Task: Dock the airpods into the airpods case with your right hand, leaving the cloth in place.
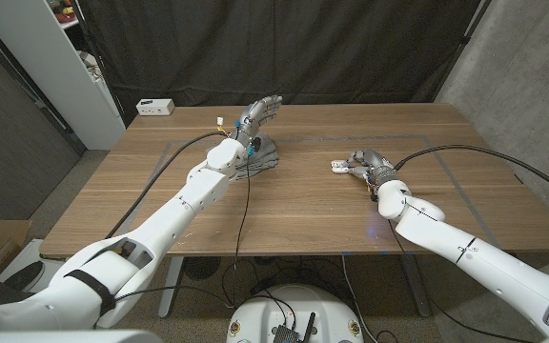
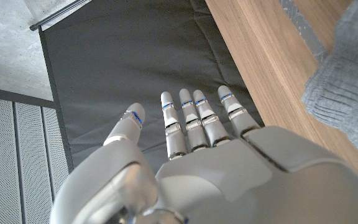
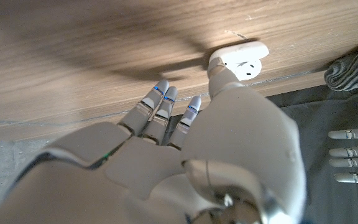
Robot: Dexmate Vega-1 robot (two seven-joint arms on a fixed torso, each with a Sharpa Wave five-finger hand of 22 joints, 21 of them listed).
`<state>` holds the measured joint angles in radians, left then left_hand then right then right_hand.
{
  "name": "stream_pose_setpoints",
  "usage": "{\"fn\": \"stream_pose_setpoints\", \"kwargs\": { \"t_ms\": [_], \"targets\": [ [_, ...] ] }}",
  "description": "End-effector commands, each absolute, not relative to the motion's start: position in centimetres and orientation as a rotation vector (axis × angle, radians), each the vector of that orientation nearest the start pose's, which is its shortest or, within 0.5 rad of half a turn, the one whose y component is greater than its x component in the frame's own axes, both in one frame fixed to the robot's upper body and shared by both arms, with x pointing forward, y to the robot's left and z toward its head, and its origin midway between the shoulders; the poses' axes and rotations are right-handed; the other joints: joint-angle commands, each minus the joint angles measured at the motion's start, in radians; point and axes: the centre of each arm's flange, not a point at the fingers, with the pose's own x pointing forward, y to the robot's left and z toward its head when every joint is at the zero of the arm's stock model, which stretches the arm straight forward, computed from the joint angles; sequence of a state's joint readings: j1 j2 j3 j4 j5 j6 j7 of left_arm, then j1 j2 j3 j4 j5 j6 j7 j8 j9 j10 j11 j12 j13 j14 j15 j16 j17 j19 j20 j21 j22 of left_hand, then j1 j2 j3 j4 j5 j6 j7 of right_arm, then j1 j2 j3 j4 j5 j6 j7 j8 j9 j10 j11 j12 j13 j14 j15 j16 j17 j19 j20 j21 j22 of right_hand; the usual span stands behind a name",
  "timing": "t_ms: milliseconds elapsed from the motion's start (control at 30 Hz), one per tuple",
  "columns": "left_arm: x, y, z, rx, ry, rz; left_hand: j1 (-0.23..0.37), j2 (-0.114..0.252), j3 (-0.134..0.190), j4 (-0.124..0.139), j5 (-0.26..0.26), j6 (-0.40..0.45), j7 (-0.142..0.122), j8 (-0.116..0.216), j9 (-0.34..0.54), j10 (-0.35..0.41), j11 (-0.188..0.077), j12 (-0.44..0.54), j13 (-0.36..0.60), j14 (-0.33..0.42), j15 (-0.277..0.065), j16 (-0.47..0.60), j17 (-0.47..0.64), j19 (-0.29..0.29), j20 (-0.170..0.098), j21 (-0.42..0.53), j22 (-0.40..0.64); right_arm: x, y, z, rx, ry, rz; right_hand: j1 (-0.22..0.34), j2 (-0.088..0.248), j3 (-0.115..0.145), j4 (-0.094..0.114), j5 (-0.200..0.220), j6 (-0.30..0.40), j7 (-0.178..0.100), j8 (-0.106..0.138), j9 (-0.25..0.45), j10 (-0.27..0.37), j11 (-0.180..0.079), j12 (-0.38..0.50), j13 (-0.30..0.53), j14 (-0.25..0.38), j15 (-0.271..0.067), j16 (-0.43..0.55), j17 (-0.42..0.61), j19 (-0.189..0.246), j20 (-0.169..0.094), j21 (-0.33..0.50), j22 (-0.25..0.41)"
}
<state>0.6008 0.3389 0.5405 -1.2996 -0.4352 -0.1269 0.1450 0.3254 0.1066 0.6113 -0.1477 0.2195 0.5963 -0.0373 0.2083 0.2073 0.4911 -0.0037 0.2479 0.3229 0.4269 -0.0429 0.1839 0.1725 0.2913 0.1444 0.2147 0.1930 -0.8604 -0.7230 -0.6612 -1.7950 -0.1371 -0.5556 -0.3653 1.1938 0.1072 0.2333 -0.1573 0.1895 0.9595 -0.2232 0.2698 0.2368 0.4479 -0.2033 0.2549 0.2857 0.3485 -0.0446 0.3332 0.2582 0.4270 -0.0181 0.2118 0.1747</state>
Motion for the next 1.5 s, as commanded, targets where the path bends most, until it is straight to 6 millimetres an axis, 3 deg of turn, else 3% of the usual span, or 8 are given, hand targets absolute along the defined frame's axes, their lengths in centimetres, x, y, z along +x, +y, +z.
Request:
{"fn": "stream_pose_setpoints", "kwargs": {
  "t_ms": [33, 233, 433, 700, 867, 1033, 1233, 1500],
  "targets": [
    [67.0, 15.3, 6.4, 0.097, -0.641, -0.235, -0.002, -0.004, 0.002, -0.003, 0.006, 0.009, 0.002, -0.003, 0.002, 0.005, 0.002, 0.004, 0.003, -0.004, 0.0, 0.001, 0.001, -0.002, 0.004, 0.004, 0.001, 62.0, -23.8, -5.9, -1.007, -0.344, -0.191, 0.013, 0.003, 0.002, -0.006, -0.001, 0.011, 0.002, -0.002, -0.001, 0.002, -0.004, -0.001, 0.006, -0.006, -0.177, 0.003, 0.003, -0.003, -0.002, 0.0, 0.005],
    [67.1, 15.3, 6.3, 0.094, -0.641, -0.238, -0.003, -0.004, 0.002, -0.003, 0.006, 0.009, 0.0, -0.003, 0.002, 0.007, -0.001, 0.005, 0.004, -0.005, -0.002, 0.001, 0.001, -0.002, 0.004, 0.004, 0.001, 61.5, -23.9, -5.8, -0.998, -0.345, -0.19, 0.012, 0.013, 0.002, 0.001, -0.003, 0.018, 0.003, -0.006, -0.003, 0.004, -0.004, -0.002, 0.007, -0.008, -0.172, 0.007, 0.008, -0.005, -0.003, -0.001, 0.005],
    [67.4, 15.3, 6.4, 0.09, -0.649, -0.243, -0.003, -0.003, 0.003, -0.003, 0.006, 0.008, 0.001, -0.004, 0.002, 0.007, 0.0, 0.005, 0.005, -0.004, -0.002, 0.001, 0.001, -0.002, 0.004, 0.004, 0.002, 59.5, -22.9, -5.0, -0.976, -0.381, -0.174, 0.006, 0.013, -0.004, 0.005, -0.007, 0.014, 0.002, -0.015, -0.005, -0.009, 0.003, -0.008, 0.009, -0.027, -0.171, 0.003, 0.012, -0.013, 0.005, -0.003, 0.006],
    [68.1, 15.6, 6.6, 0.088, -0.652, -0.255, -0.003, -0.003, 0.004, -0.003, 0.006, 0.008, -0.002, -0.004, 0.002, 0.008, 0.0, 0.005, 0.005, -0.003, -0.001, 0.001, 0.0, -0.001, 0.003, 0.005, 0.002, 58.3, -21.2, -3.9, -0.92, -0.356, -0.156, -0.024, -0.003, -0.015, 0.015, -0.01, -0.064, 0.007, -0.057, -0.007, -0.053, 0.055, -0.025, 0.012, -0.061, -0.139, -0.018, 0.008, -0.027, 0.033, -0.007, 0.006],
    [68.6, 16.2, 6.9, 0.088, -0.658, -0.265, -0.003, -0.002, 0.004, -0.003, 0.007, 0.01, -0.004, -0.003, 0.002, 0.008, -0.003, 0.006, 0.006, -0.002, -0.004, 0.002, 0.0, 0.0, 0.002, 0.005, 0.002, 58.2, -20.1, -3.7, -0.949, -0.28, -0.223, -0.091, -0.043, -0.042, 0.03, -0.01, -0.114, 0.07, -0.064, 0.007, -0.064, 0.124, -0.029, 0.011, -0.059, -0.095, -0.029, -0.001, -0.01, 0.063, 0.0, 0.005],
    [69.3, 16.9, 7.4, 0.085, -0.668, -0.281, -0.003, -0.002, 0.005, -0.004, 0.007, 0.01, -0.003, -0.003, 0.002, 0.01, -0.005, 0.006, 0.006, -0.001, -0.005, 0.002, 0.0, 0.0, 0.001, 0.005, 0.002, 58.7, -20.1, -3.8, -0.967, -0.198, -0.281, -0.136, -0.069, -0.06, 0.038, -0.004, -0.113, 0.124, -0.057, 0.014, -0.068, 0.166, -0.031, 0.007, -0.055, -0.065, -0.036, -0.004, -0.003, 0.076, 0.0, 0.005],
    [69.9, 17.3, 7.8, 0.091, -0.67, -0.299, -0.002, -0.002, 0.005, -0.004, 0.007, 0.011, -0.005, -0.003, 0.002, 0.013, -0.008, 0.007, 0.007, 0.0, -0.007, 0.002, 0.0, 0.0, 0.0, 0.006, 0.001, 58.6, -20.8, -4.1, -0.97, -0.15, -0.325, -0.153, -0.076, -0.066, 0.04, 0.0, -0.083, 0.164, -0.044, 0.016, -0.057, 0.176, -0.027, 0.005, -0.051, -0.06, -0.037, -0.005, 0.005, 0.079, 0.001, 0.005],
    [70.6, 17.8, 8.4, 0.095, -0.675, -0.318, -0.002, -0.002, 0.006, -0.004, 0.007, 0.014, -0.006, -0.002, 0.003, 0.014, -0.009, 0.008, 0.007, 0.001, -0.007, 0.002, 0.0, 0.0, 0.001, 0.006, 0.001, 58.9, -21.8, -4.4, -0.952, -0.134, -0.359, -0.161, -0.076, -0.068, 0.04, 0.002, -0.083, 0.179, -0.044, 0.017, -0.042, 0.186, -0.022, 0.004, -0.036, -0.062, -0.031, -0.005, 0.012, 0.079, 0.003, 0.006]
  ]
}}
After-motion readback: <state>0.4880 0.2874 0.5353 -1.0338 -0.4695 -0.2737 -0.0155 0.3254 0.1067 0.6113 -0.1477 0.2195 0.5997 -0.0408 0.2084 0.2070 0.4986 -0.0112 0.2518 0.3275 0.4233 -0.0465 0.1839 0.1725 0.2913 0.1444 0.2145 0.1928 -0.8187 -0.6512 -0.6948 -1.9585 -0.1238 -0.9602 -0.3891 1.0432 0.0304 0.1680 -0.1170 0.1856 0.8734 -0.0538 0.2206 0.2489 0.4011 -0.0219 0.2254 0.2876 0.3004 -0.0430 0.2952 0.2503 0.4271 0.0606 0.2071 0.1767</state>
